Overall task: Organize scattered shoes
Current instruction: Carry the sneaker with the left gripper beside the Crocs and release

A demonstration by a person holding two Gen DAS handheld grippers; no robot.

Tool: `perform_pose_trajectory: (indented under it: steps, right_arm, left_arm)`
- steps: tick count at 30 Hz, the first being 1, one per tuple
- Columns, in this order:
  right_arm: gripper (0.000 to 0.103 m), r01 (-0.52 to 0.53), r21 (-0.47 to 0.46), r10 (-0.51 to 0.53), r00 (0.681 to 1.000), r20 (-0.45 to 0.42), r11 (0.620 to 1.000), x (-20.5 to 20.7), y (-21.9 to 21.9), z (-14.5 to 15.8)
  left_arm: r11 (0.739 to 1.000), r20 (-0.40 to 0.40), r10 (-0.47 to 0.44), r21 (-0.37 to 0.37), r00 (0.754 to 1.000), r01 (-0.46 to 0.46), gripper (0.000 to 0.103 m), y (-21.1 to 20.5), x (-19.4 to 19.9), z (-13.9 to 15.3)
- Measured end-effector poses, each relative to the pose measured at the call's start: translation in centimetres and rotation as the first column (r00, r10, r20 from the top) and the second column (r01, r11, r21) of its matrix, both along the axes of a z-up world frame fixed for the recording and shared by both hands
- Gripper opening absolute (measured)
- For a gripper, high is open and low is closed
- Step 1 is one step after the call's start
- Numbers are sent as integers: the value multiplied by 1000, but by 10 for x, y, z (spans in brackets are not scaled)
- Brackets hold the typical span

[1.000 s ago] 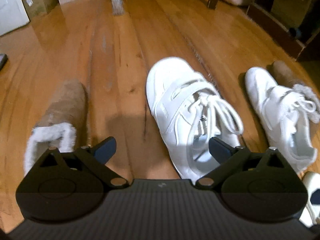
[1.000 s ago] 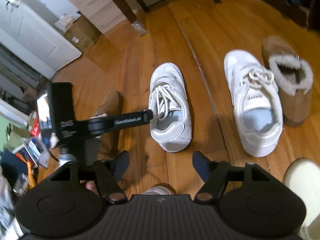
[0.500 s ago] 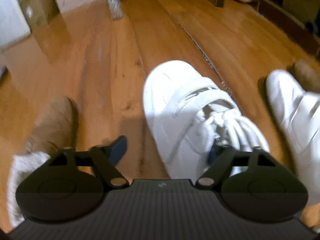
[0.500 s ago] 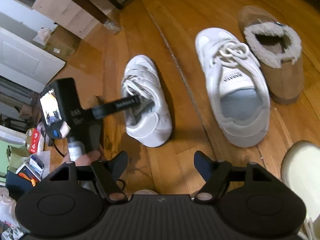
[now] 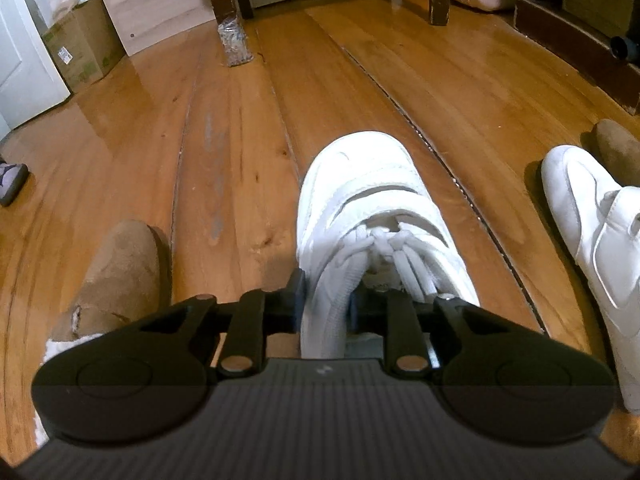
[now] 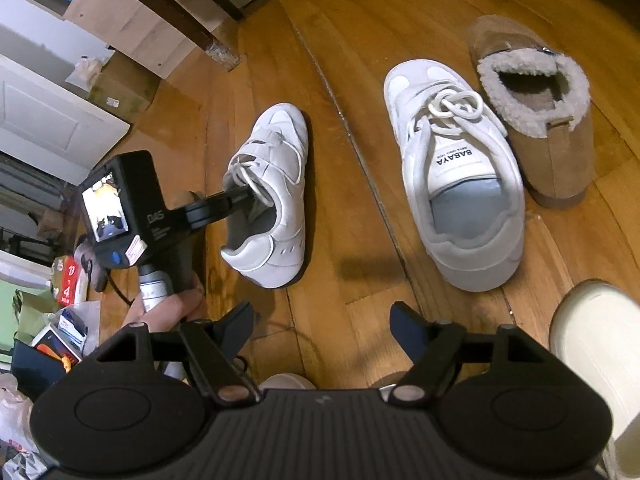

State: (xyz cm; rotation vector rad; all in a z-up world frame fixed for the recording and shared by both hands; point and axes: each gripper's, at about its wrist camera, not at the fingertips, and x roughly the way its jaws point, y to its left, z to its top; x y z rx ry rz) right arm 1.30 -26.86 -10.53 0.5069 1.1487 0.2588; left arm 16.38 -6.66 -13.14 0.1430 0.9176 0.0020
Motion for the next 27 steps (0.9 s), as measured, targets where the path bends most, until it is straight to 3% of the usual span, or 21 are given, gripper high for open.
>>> perform_pose_trajectory:
  steps: [7, 12, 18, 21, 27]
  right_arm:
    - [77, -9, -5, 9, 1000, 7, 1000, -17, -4, 23]
    - [79, -23, 4, 23, 1000, 3, 1000, -30, -2, 41]
    - [79, -109, 57, 112, 992, -53, 992, -50, 22, 53]
    - [79, -200, 45, 202, 977, -65, 979, -65, 46, 57]
    - [79, -367, -54, 365, 930, -45, 929, -91, 96, 58]
  left_arm:
    - [999, 25, 21, -28, 999, -21, 14, 22, -29, 24]
    - [999, 46, 9, -51, 999, -7, 14, 50, -81, 58]
    - [999, 30, 0, -44, 1000, 1, 14, 85, -147, 82]
    - [1000, -13, -26, 7, 1000, 26, 15, 106, -195, 81]
    - [1000, -126, -24, -15, 992, 23, 16, 132, -252, 61]
